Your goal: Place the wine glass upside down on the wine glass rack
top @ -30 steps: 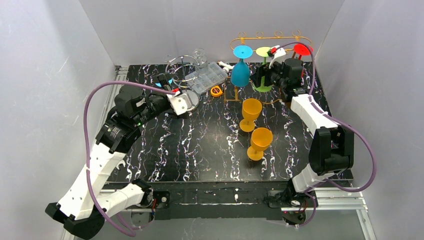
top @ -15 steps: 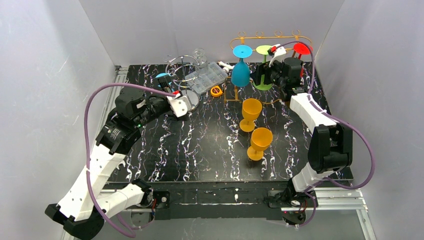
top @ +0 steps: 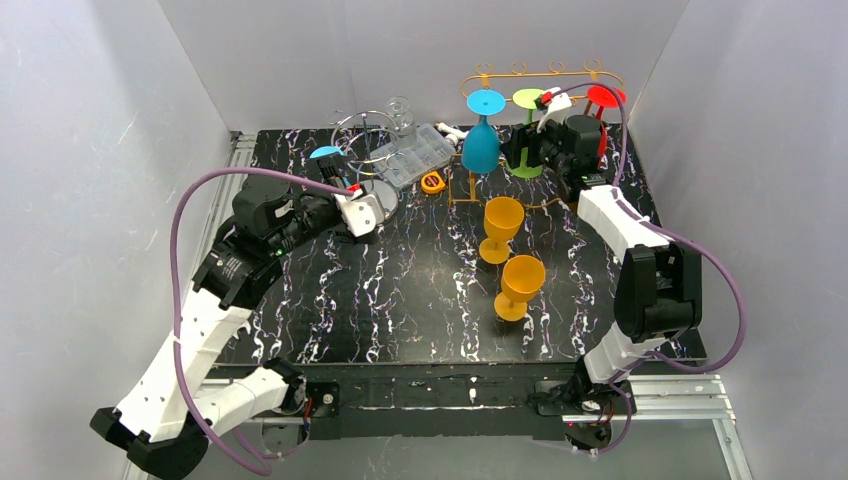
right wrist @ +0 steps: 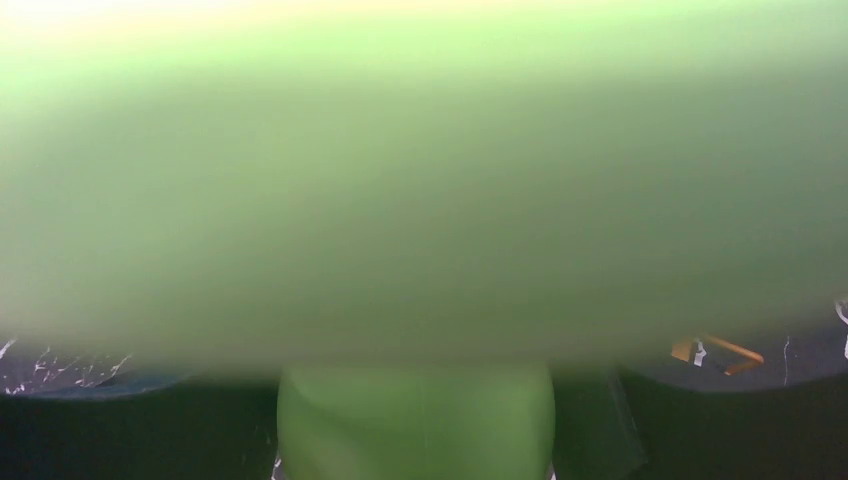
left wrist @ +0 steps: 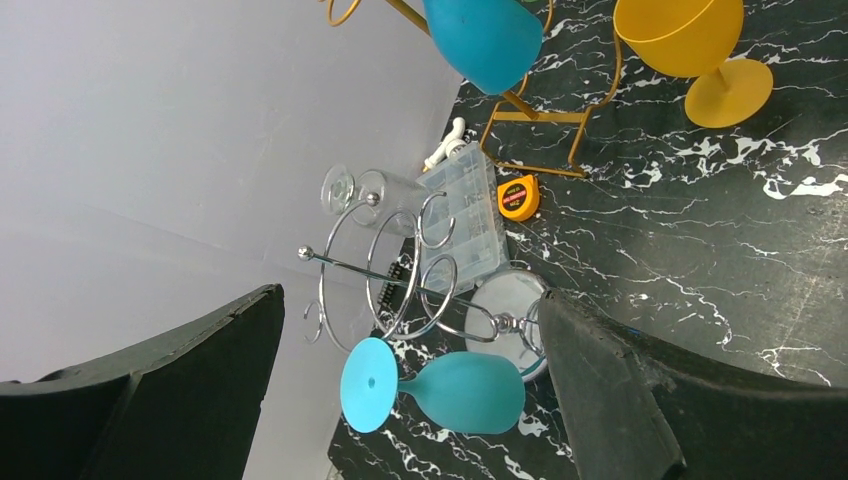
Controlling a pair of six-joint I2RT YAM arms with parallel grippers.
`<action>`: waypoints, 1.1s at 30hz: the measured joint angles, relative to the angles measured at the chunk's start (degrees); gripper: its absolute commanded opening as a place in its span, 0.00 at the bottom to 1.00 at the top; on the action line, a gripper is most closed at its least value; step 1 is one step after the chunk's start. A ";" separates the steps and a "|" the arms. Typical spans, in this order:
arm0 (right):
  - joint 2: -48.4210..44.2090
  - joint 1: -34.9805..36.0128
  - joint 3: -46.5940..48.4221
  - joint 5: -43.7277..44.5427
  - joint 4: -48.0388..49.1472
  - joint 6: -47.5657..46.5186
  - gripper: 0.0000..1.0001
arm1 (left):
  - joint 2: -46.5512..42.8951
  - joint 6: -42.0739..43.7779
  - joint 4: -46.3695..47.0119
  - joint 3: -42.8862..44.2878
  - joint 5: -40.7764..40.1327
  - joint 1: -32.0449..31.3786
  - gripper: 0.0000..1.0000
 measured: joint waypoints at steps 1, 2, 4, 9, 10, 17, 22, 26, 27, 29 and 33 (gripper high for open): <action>0.00 0.02 0.00 0.17 0.07 0.04 0.83 | -0.02 0.07 -0.07 -0.11 0.00 0.00 0.98; 0.02 0.02 0.00 0.37 0.07 0.04 0.96 | -0.02 0.09 -0.15 -0.20 0.00 0.00 0.98; 0.02 0.02 0.00 0.79 0.09 0.17 0.98 | -0.02 0.07 -0.17 -0.31 0.02 0.00 0.98; 0.00 -0.04 -0.13 2.54 -1.62 0.63 0.98 | 0.00 0.04 -0.22 -0.63 0.28 0.00 0.98; -0.04 -0.04 -0.26 2.73 -1.79 0.70 0.98 | 0.00 0.02 -0.22 -0.63 0.39 0.00 0.98; -2.08 -0.04 -1.81 3.13 -3.61 1.79 0.98 | 0.00 -0.15 -0.26 -0.63 0.87 0.00 0.98; -4.72 -0.04 -3.28 3.04 -4.79 3.06 0.98 | 0.00 -0.15 -0.26 -0.63 0.92 0.00 0.98; -8.20 -0.04 -4.26 2.62 -6.56 4.20 0.98 | 0.00 -0.26 -0.28 -0.63 1.09 0.00 0.98; -9.11 -0.04 -4.37 2.51 -7.26 4.42 0.98 | 0.07 -0.57 -0.33 -0.61 1.09 0.00 0.98; -11.50 -0.04 -5.20 2.49 -8.35 5.14 0.98 | 0.48 -1.40 -0.48 -0.46 1.09 0.00 0.98; -16.81 -0.04 -7.85 2.54 -11.80 7.28 0.98 | 2.21 -3.67 -0.83 0.13 1.05 0.02 0.98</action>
